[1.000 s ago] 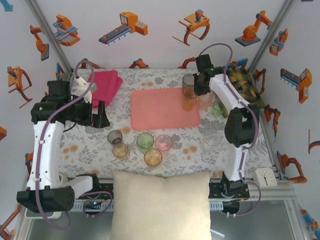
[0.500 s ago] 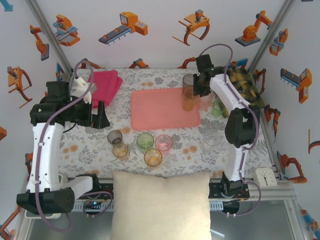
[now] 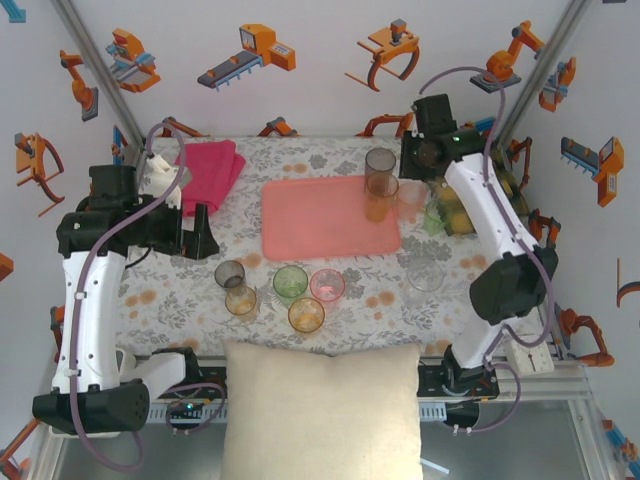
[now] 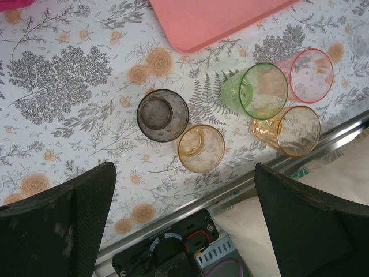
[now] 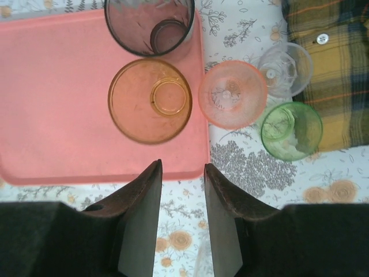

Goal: Place the glasses into the tray

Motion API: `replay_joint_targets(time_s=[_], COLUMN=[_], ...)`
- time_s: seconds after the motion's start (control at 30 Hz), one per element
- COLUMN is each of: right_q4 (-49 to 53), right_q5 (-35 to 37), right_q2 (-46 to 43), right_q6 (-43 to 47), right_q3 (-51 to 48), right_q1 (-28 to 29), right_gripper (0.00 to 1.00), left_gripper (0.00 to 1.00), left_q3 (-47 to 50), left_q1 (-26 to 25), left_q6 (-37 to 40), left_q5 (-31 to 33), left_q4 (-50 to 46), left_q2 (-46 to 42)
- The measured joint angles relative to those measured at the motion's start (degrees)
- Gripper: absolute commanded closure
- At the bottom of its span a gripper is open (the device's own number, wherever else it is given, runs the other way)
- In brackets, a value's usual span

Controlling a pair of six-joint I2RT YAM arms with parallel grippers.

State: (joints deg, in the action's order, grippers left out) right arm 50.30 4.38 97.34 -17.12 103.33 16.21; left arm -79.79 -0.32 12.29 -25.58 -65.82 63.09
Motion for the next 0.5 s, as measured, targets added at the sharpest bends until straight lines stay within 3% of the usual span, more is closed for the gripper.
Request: replay_joint_targets(time_s=[0.3, 0.5], right_q4=[7.39, 12.92], right_q5=[2.47, 3.80], right_q2=[-26.29, -39.01], right_q6=[-3.78, -7.93], right_q3=[-20.59, -31.08], right_q1=[0.00, 0.00], right_gripper=[0.61, 0.60], left_gripper=[0.03, 0.03], left_q3=[0.00, 0.00], left_q1=[-0.02, -0.04], left_q6=[0.02, 0.02], left_q5=[0.07, 0.02], left_q4=[0.00, 0.02], left_q2=[-0.39, -0.11])
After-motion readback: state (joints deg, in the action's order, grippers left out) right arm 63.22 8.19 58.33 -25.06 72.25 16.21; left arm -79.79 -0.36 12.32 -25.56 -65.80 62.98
